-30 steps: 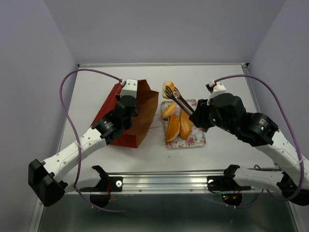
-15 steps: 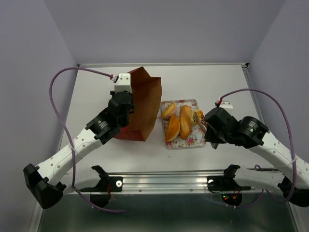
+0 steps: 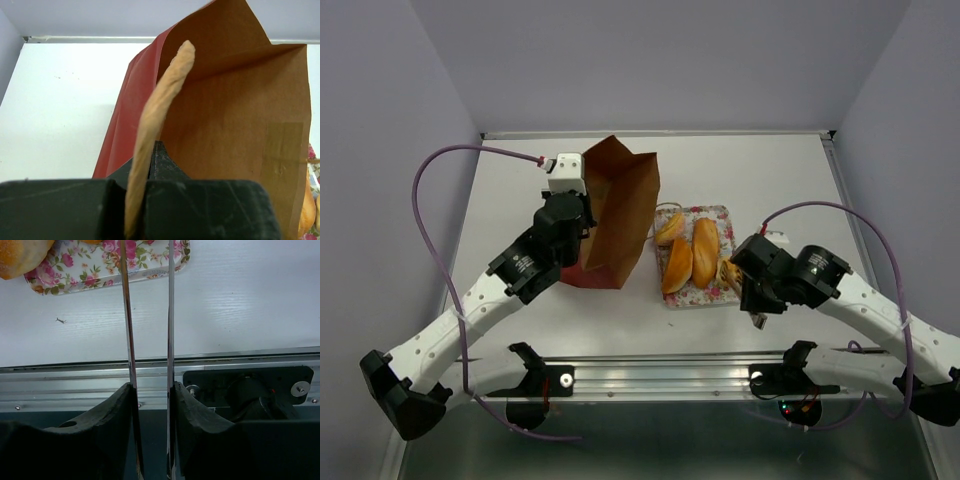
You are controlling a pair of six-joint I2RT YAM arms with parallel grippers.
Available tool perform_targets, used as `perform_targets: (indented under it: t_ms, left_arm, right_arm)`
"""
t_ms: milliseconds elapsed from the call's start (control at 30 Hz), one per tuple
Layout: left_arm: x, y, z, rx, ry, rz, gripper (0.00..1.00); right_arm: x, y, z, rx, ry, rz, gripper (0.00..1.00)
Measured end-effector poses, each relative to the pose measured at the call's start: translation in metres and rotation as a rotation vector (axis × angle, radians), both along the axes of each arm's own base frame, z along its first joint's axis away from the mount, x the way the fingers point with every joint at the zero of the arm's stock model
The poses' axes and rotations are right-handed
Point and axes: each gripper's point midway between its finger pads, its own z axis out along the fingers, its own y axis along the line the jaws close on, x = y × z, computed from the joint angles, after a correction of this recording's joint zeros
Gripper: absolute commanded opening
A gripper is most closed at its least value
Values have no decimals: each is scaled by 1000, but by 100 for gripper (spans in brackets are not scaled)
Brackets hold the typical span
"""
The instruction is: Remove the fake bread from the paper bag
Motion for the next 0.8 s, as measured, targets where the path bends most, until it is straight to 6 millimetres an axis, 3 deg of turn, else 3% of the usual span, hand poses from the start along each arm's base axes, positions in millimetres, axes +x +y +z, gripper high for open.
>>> perform_targets:
  t_ms: [67,233,567,800]
  left_arm:
    - [2,-2,-4,6,15,2,0]
    - [4,-3,-6,8,31,13,0]
    - [21,-4,-3,-20,41,83,0]
    - [48,10,16,-112,21,178,0]
  right_arm:
    - [0,0,-1,-6,7,7,58]
    - [4,5,5,-10,7,16,70]
    - [21,18,32,6,-53,55,61]
    - [36,32,94,132,-201,88,56]
